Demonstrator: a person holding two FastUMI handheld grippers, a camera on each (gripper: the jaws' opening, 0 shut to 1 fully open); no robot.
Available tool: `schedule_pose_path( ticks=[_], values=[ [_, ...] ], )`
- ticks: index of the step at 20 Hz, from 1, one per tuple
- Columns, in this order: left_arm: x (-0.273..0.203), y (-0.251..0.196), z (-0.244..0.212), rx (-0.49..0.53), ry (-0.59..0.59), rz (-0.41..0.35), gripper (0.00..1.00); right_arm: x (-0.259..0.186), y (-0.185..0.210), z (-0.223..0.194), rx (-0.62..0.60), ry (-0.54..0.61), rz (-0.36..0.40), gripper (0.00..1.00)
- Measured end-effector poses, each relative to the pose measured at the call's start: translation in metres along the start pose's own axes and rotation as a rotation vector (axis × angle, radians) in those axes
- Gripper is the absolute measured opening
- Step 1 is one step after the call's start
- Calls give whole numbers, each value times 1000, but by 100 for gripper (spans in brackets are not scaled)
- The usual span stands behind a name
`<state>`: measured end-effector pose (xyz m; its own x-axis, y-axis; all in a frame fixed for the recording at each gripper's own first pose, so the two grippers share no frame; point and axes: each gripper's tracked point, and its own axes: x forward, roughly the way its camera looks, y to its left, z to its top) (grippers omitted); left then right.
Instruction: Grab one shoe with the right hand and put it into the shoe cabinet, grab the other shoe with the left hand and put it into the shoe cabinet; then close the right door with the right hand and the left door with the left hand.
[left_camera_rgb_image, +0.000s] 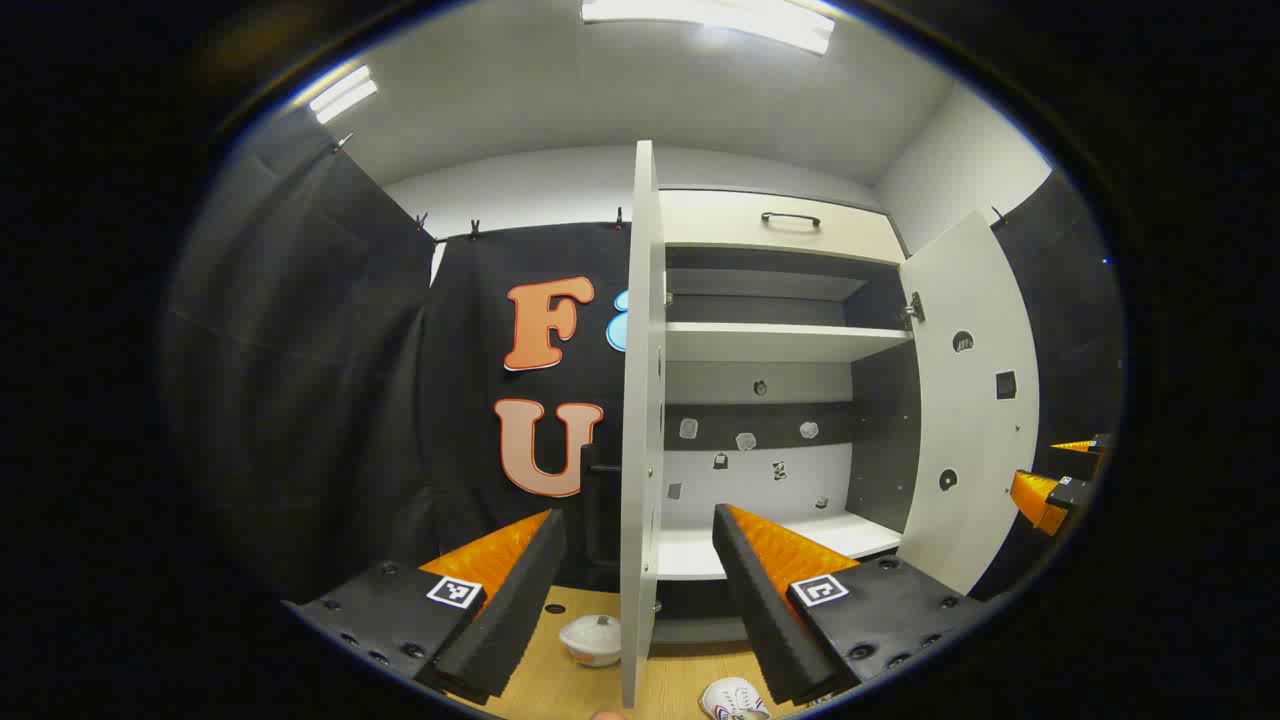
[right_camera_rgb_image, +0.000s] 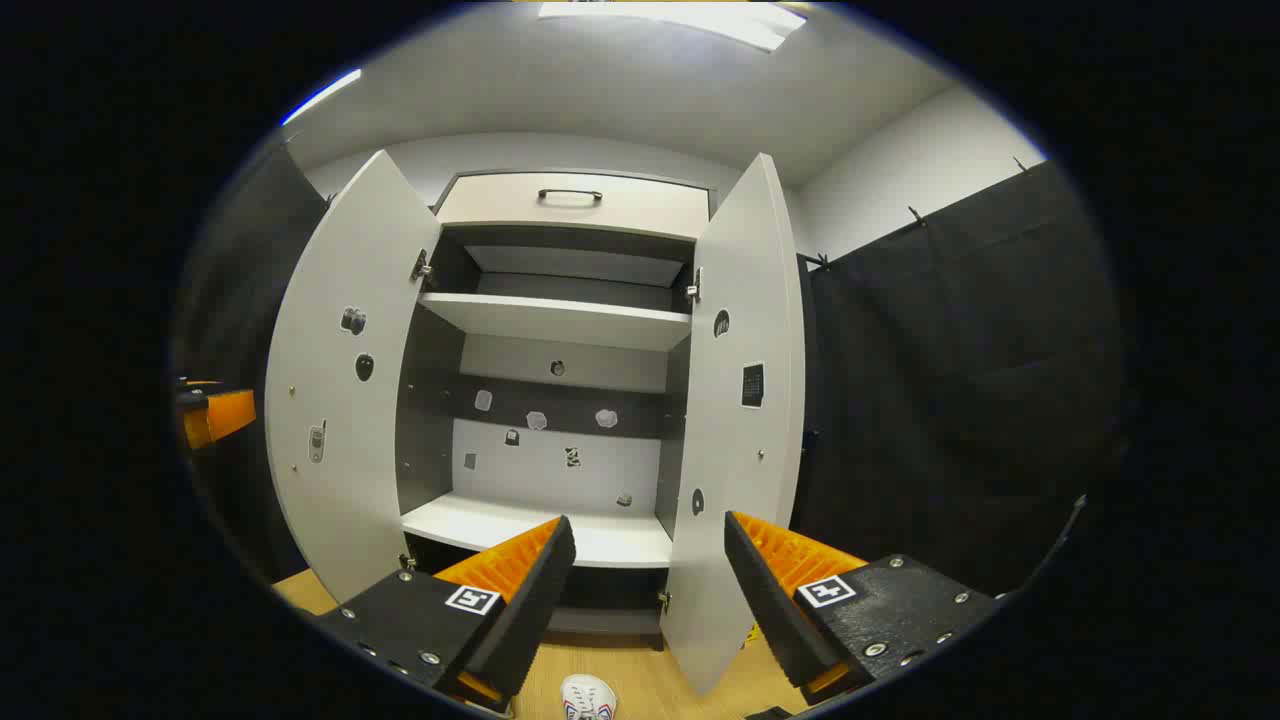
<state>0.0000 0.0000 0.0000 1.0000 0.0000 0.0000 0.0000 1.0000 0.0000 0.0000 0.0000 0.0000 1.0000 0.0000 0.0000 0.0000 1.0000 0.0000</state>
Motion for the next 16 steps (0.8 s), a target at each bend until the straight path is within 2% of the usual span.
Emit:
schedule_pose_path(
  ticks=[16],
  values=[
    [-2,-10,0,13,4,-2,96,4,-7,-11,43,24,-3,92]
  ],
)
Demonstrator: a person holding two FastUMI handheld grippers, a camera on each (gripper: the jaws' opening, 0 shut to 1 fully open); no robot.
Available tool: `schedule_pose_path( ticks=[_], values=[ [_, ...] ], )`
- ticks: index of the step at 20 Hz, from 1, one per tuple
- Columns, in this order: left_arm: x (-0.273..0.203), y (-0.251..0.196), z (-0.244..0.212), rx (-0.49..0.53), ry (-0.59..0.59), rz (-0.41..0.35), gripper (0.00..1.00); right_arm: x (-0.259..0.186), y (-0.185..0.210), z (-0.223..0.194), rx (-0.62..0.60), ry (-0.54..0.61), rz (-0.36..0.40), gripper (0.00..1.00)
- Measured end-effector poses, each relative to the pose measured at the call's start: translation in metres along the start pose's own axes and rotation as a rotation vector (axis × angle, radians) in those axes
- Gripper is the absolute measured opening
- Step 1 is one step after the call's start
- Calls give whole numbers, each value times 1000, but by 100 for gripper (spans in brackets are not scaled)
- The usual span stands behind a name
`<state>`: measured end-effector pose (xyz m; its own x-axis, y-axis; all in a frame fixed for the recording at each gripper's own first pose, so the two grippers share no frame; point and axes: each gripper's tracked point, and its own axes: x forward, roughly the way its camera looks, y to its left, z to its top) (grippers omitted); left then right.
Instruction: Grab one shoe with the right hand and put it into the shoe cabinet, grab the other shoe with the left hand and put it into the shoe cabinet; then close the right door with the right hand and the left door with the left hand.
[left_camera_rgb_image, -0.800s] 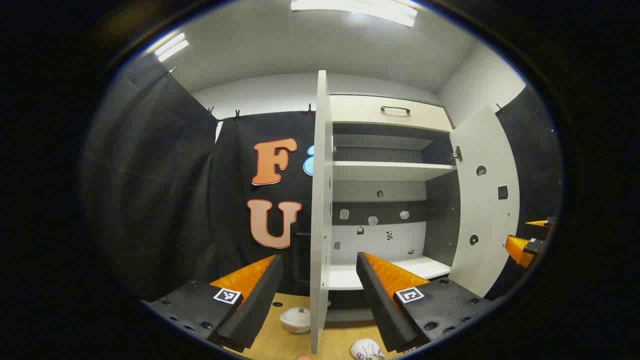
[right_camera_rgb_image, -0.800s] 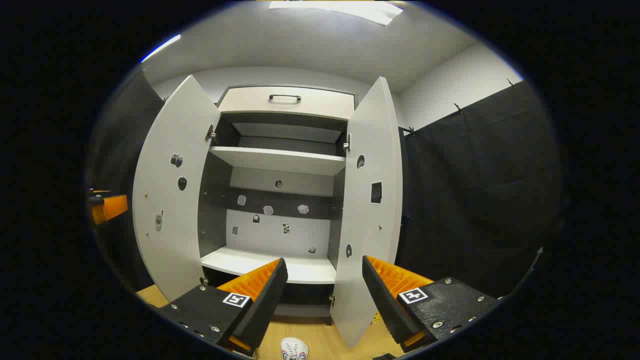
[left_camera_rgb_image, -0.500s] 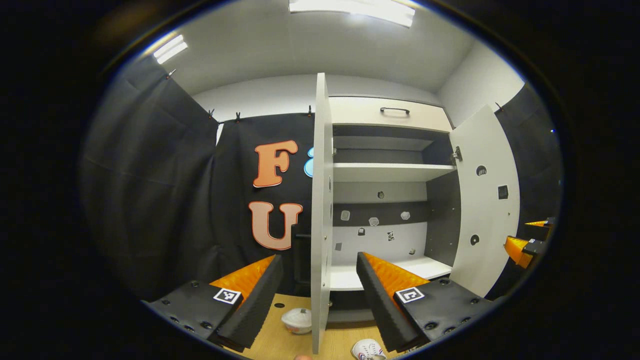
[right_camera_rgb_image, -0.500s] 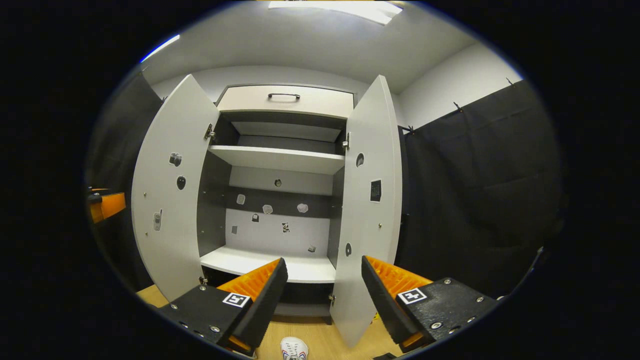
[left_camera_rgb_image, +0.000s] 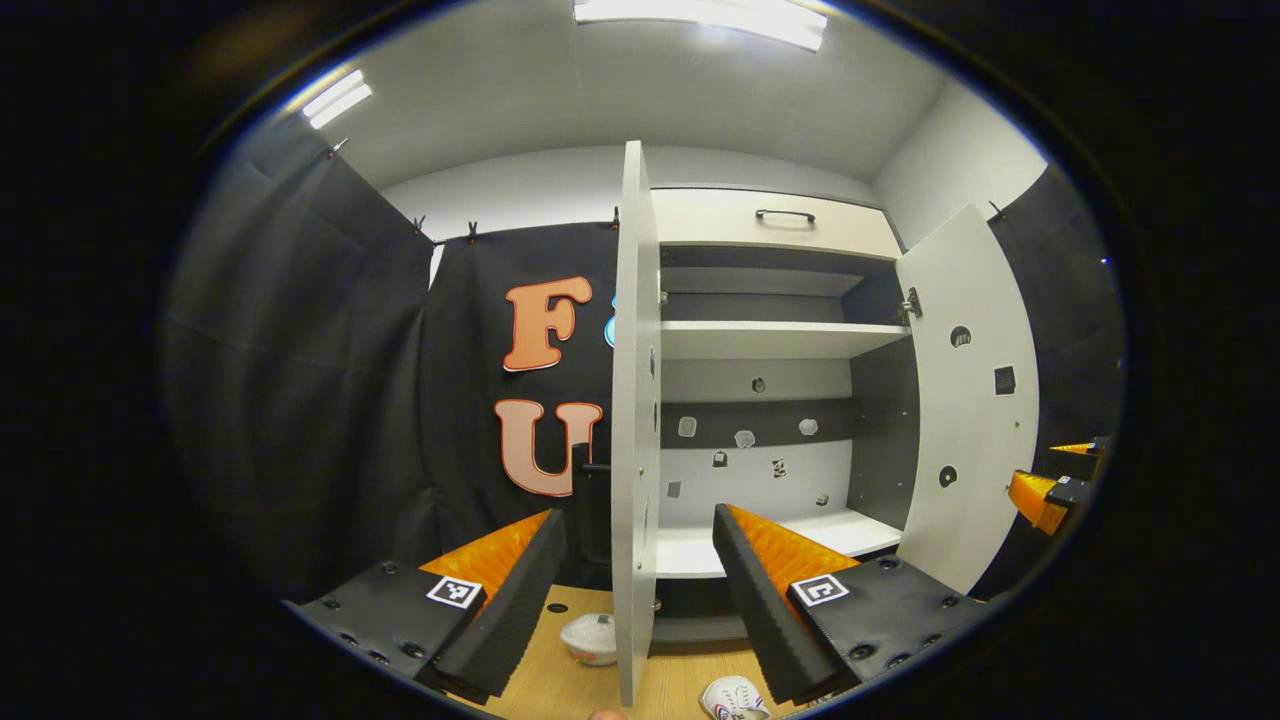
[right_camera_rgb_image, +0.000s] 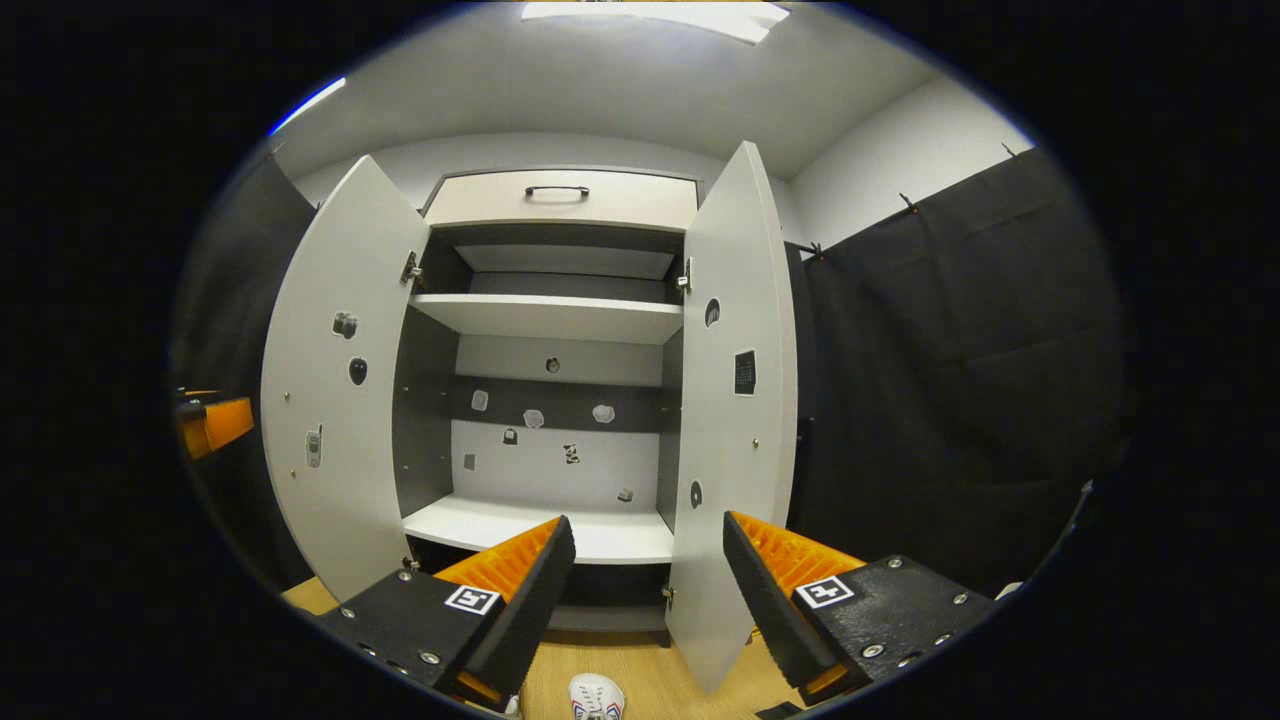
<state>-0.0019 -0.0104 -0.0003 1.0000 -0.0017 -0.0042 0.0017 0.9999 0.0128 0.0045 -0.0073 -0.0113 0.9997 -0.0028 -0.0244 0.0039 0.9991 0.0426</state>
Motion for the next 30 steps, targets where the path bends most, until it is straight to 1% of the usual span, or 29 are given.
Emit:
schedule_pose_path(
  ticks=[4,7,9,11,15,18,23,28,30],
  values=[
    [0,-4,-2,4,-1,-6,96,4,2,-24,5,43,5,92],
    [0,-3,-5,4,9,-5,96,7,3,-59,0,101,8,92],
    [-1,-2,-7,4,11,-1,96,6,9,-93,5,178,29,92],
    [-1,1,-7,5,11,5,96,6,14,-123,17,224,47,92],
    [-5,6,-10,13,16,21,96,3,23,-197,24,349,81,92],
    [-9,13,-12,16,24,36,96,4,25,-251,-10,417,78,93],
    [-14,23,-18,42,39,63,96,-7,32,-342,-16,561,87,92],
    [-17,32,-25,56,60,86,96,-15,27,-425,-60,703,85,91],
    [-18,37,-27,63,64,97,96,-18,27,-448,-56,752,83,89]
  ],
)
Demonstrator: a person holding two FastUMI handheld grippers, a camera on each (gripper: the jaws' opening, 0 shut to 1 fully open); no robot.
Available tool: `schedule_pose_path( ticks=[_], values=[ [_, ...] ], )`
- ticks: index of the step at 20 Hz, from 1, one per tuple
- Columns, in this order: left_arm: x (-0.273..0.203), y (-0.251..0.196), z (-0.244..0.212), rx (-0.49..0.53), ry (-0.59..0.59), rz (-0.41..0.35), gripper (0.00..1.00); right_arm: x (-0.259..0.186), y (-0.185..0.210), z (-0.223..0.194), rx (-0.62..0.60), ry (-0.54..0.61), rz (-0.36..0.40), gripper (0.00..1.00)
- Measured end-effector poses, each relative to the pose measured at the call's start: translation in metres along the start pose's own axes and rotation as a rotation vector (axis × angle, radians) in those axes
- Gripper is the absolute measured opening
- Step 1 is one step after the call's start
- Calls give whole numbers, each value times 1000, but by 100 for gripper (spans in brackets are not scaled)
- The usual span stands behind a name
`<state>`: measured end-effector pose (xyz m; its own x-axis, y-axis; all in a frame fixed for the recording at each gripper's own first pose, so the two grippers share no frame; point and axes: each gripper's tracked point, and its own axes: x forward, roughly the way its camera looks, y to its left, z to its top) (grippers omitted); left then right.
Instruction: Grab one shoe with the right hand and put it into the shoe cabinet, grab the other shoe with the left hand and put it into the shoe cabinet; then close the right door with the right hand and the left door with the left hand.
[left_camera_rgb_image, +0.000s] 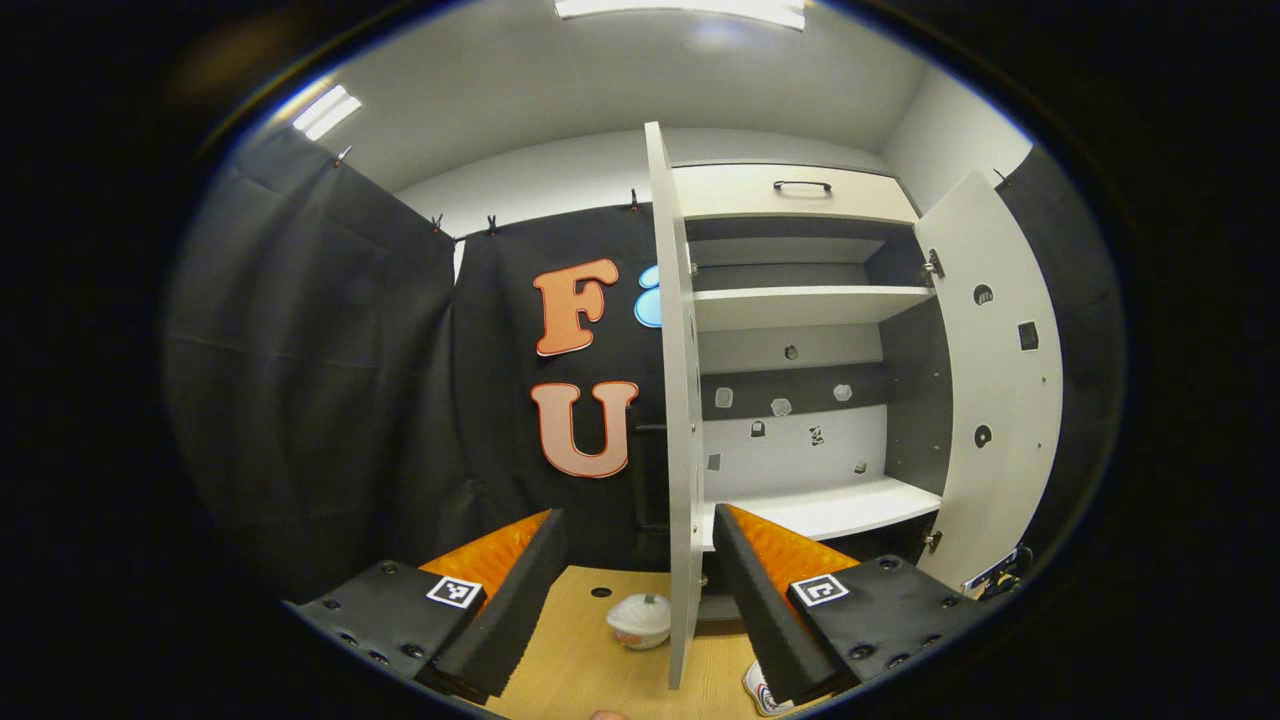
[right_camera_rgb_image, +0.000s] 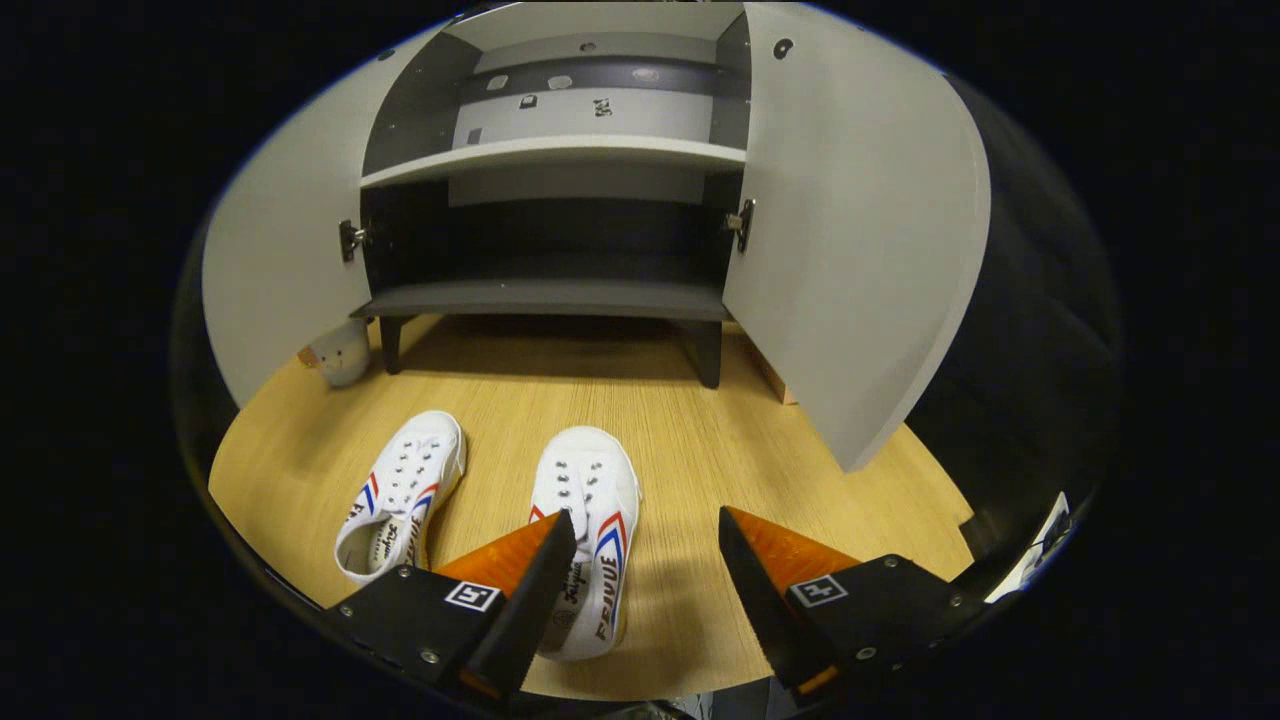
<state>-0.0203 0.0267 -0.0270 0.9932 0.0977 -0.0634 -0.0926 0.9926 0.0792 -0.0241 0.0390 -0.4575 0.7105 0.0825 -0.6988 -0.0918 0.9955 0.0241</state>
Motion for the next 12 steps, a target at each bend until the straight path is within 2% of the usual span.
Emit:
schedule_pose_path(
  ticks=[5,9,12],
  values=[
    [2,8,-11,3,25,27,97,26,0,-31,55,96,13,84],
    [3,6,-21,8,53,21,96,34,12,-45,52,151,51,75],
    [3,5,-22,15,56,20,96,39,16,-53,90,185,68,63]
  ],
)
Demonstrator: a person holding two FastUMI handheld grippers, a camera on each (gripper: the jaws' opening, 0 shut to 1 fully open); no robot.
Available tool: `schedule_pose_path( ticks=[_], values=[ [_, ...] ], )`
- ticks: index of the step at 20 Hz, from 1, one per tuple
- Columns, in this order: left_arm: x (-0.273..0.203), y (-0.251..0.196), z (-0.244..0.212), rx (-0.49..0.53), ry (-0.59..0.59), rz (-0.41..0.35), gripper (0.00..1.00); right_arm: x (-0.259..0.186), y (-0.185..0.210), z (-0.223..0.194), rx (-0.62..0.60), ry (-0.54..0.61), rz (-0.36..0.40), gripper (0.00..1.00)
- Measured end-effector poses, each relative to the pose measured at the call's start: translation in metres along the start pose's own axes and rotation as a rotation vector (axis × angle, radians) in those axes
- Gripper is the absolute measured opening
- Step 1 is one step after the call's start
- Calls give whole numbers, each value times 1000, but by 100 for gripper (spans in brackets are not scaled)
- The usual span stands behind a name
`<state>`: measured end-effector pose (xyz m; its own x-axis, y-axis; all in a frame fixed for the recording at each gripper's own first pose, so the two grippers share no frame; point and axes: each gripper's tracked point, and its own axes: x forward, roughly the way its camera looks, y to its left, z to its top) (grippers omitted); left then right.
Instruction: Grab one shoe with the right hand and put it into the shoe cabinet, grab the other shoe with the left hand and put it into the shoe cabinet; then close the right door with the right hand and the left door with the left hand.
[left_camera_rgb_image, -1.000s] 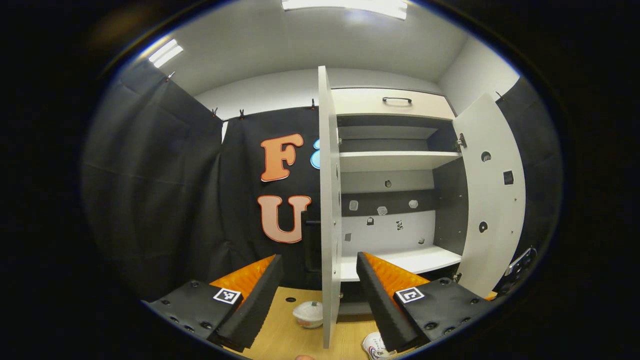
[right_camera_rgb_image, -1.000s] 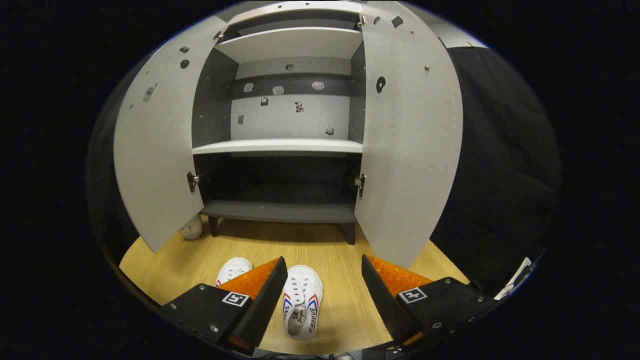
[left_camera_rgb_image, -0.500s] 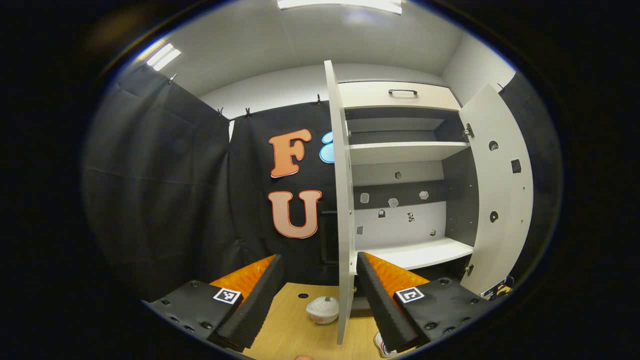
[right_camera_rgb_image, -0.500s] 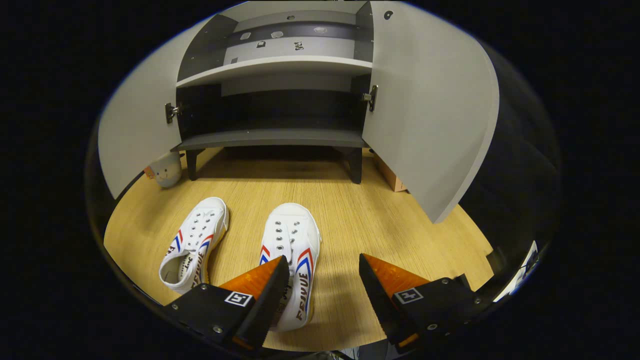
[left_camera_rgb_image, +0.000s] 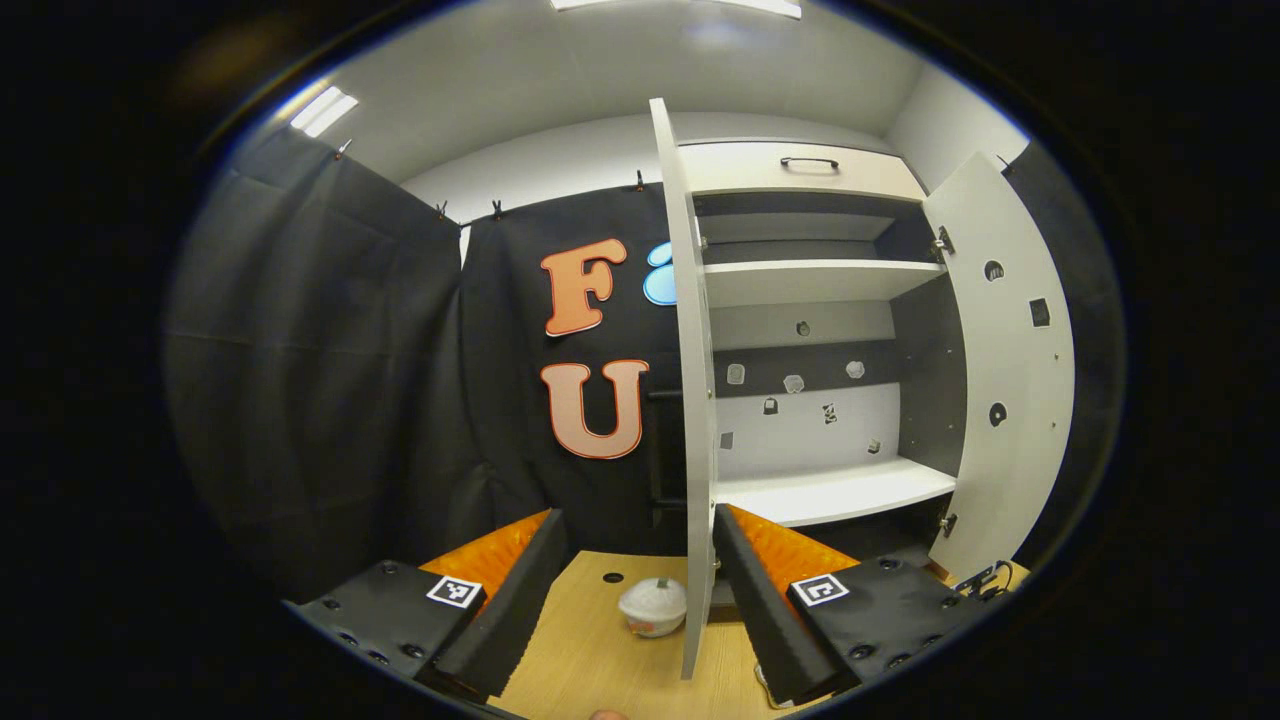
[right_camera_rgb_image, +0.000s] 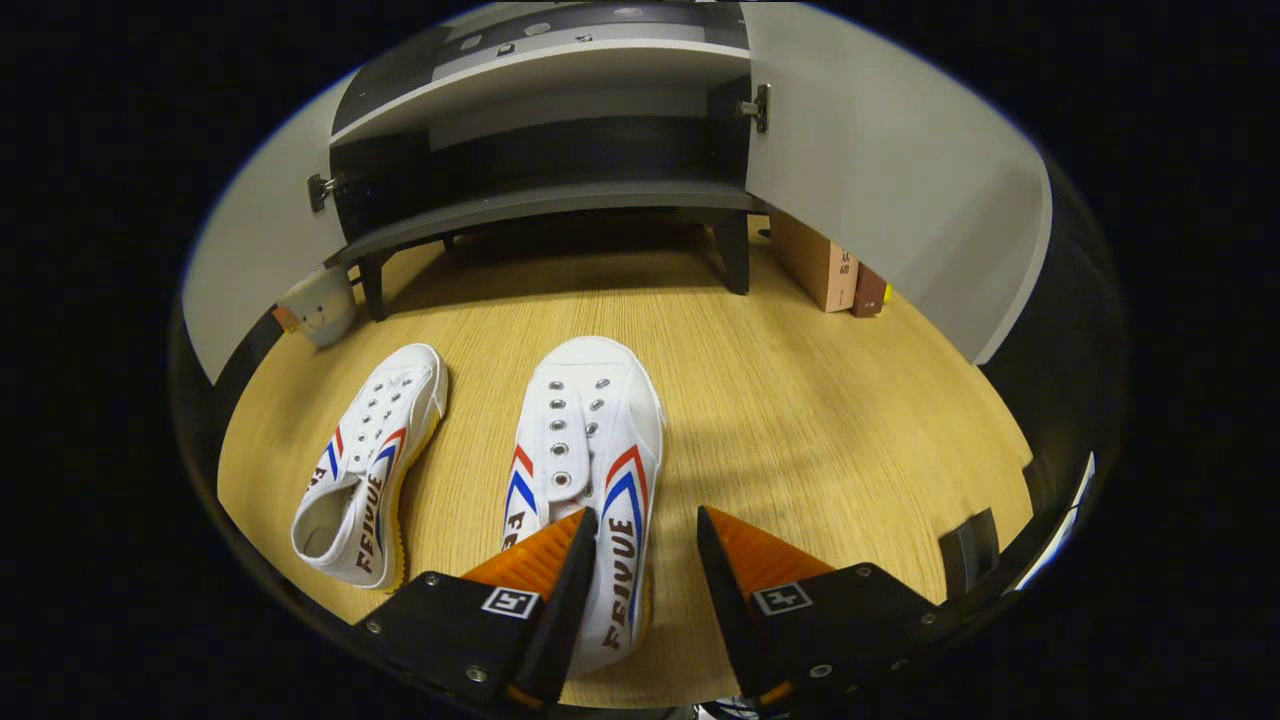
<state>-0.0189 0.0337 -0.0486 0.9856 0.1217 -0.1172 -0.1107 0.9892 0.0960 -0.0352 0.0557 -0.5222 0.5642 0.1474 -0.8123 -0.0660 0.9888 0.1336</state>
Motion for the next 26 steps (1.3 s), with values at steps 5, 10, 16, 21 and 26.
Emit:
schedule_pose_path(
  ticks=[5,10,16,21,26],
  values=[
    [1,-4,-4,-3,8,-8,94,1,6,-1,-18,23,0,26],
    [-1,-7,-1,1,3,-19,94,-15,0,18,-53,9,-88,0],
    [-2,-2,0,-13,-11,-19,94,-69,16,66,-30,-85,-96,0],
    [0,-5,1,-25,-22,-34,94,-125,25,135,-13,-186,-89,0],
    [3,-11,9,-11,-56,-55,94,-183,39,219,45,-292,-38,0]
  ],
)
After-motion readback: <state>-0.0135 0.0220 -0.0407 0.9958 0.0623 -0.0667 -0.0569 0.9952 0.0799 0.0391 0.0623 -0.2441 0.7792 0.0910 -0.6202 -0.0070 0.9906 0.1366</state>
